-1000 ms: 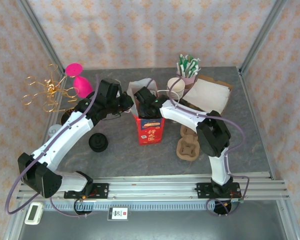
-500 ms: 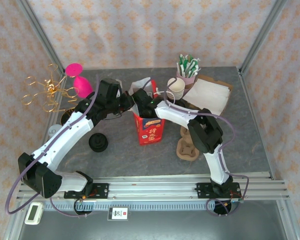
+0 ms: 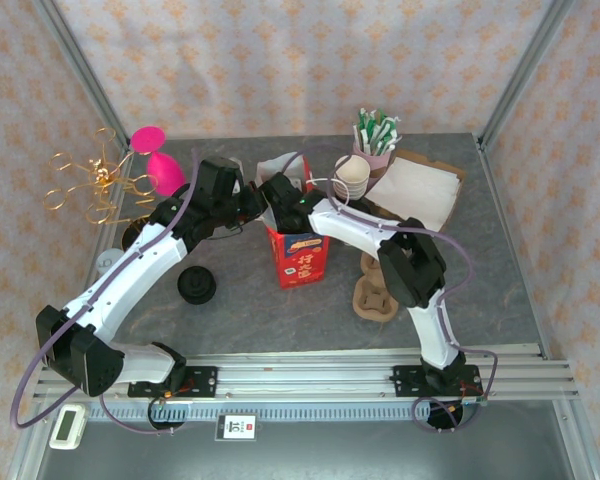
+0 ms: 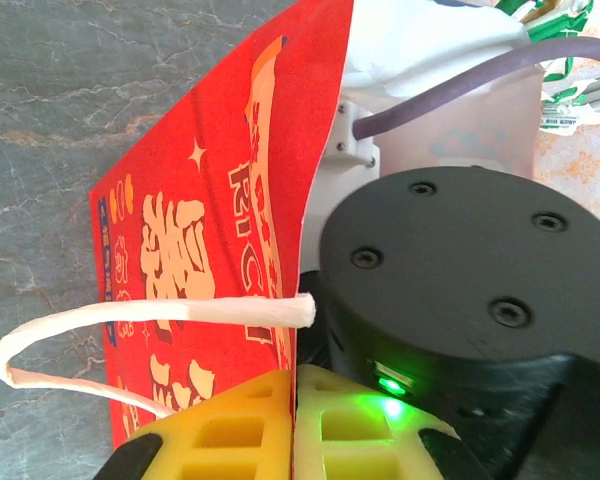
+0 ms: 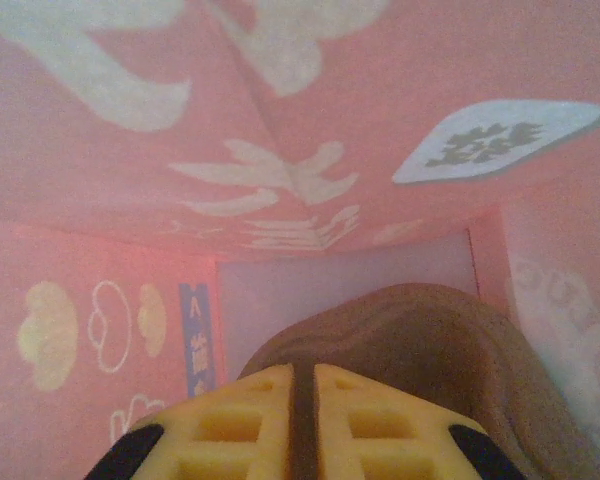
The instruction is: Pack the takeout coffee
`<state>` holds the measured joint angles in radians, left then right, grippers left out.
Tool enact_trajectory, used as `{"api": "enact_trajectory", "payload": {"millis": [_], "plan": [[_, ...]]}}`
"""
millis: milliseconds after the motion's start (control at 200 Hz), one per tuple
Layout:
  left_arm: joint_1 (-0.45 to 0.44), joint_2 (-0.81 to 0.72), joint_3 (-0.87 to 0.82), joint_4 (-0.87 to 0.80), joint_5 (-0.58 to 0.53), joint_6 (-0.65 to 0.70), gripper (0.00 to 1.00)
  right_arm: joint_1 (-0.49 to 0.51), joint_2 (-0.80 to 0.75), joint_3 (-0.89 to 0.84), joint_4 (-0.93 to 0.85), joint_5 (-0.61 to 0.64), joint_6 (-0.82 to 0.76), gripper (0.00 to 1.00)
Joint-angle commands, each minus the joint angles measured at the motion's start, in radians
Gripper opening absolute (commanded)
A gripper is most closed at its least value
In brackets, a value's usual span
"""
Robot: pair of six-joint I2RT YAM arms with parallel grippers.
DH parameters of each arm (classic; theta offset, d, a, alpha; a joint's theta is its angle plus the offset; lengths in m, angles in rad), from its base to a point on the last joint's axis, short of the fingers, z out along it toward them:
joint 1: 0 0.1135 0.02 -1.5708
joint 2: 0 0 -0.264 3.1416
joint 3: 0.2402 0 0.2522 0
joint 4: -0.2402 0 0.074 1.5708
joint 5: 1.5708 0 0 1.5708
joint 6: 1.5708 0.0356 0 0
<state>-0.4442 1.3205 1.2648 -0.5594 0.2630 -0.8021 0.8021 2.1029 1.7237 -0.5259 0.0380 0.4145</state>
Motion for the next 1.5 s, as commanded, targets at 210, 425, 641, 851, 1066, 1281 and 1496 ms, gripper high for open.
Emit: {"api": "enact_trajectory", "payload": {"millis": [210,425,641,851,1066,1281,1496], "plan": [[0.003,0.003,0.025,-0.043,-0.048,0.035,0.08,0.004,-0.087,0.02,-0.083,0.005,0.019,0.15],[0.005,0.014,0.031,-0.041,-0.039,0.034,0.08,0.003,-0.095,0.004,-0.109,-0.008,0.022,0.16],[0.004,0.014,0.027,-0.034,-0.038,0.029,0.08,0.003,-0.109,0.0,-0.119,-0.016,0.026,0.18],[0.004,0.007,0.027,-0.04,-0.037,0.029,0.17,0.003,-0.107,0.026,-0.148,-0.03,0.04,0.24],[0.005,0.0,0.04,-0.04,-0.024,0.027,0.19,0.003,-0.111,0.059,-0.186,-0.039,0.042,0.3],[0.005,-0.01,0.045,-0.031,-0.007,0.019,0.24,0.003,-0.11,0.099,-0.224,-0.059,0.044,0.31],[0.005,-0.02,0.057,-0.028,-0.008,0.015,0.24,0.003,-0.119,0.145,-0.258,-0.081,0.049,0.29]]}}
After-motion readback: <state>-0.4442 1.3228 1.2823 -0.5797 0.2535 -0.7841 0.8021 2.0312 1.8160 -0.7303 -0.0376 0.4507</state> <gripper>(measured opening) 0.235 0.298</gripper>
